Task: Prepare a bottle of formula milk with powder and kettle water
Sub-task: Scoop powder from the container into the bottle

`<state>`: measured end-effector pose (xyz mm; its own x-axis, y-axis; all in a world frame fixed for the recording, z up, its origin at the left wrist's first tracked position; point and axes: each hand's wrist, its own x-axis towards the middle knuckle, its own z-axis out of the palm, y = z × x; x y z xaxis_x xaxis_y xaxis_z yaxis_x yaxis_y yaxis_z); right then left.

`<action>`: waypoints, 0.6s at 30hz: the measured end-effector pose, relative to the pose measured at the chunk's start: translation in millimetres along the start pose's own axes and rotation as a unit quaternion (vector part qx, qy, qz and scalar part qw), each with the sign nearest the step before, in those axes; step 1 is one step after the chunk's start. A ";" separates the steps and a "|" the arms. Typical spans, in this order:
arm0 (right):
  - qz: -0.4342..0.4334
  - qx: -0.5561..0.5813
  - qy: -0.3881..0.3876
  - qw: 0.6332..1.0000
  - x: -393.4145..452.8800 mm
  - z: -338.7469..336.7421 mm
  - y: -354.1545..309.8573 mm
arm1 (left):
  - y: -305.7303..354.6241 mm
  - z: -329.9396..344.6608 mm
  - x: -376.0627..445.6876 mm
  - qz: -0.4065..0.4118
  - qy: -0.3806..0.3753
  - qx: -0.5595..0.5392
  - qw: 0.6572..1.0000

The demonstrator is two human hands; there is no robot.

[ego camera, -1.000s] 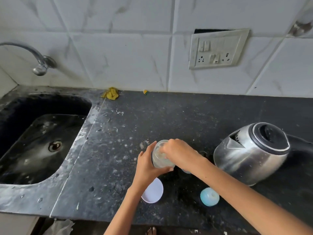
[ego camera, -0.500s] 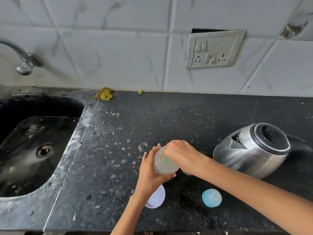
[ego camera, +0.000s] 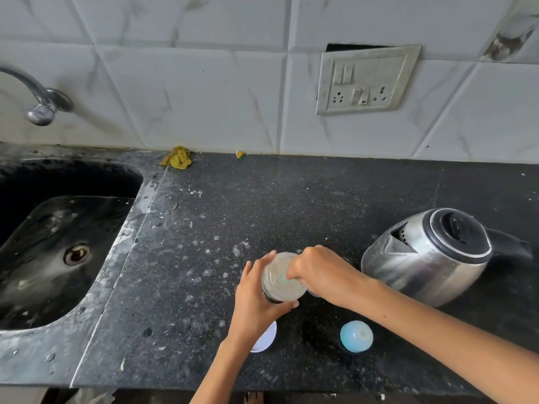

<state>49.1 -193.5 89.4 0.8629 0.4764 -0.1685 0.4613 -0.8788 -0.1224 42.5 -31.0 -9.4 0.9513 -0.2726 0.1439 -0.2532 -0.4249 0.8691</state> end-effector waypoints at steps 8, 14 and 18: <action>0.037 0.009 -0.044 0.998 -4.2 9.2 -8.0 | 6.0 5.8 -9.8 0.029 0.028 0.009 0.999; 0.055 0.026 -0.078 0.995 -4.8 11.2 -13.9 | 9.1 9.9 -12.4 0.040 0.044 0.007 0.998; 0.060 0.093 -0.064 0.992 -5.0 21.6 -12.3 | 9.7 14.2 -14.9 0.038 0.046 0.008 0.998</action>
<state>34.7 -184.5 70.6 0.8709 0.3784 -0.3136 0.3005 -0.9149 -0.2697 23.4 -43.3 -9.8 0.9412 -0.2245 0.2524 -0.3273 -0.4208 0.8461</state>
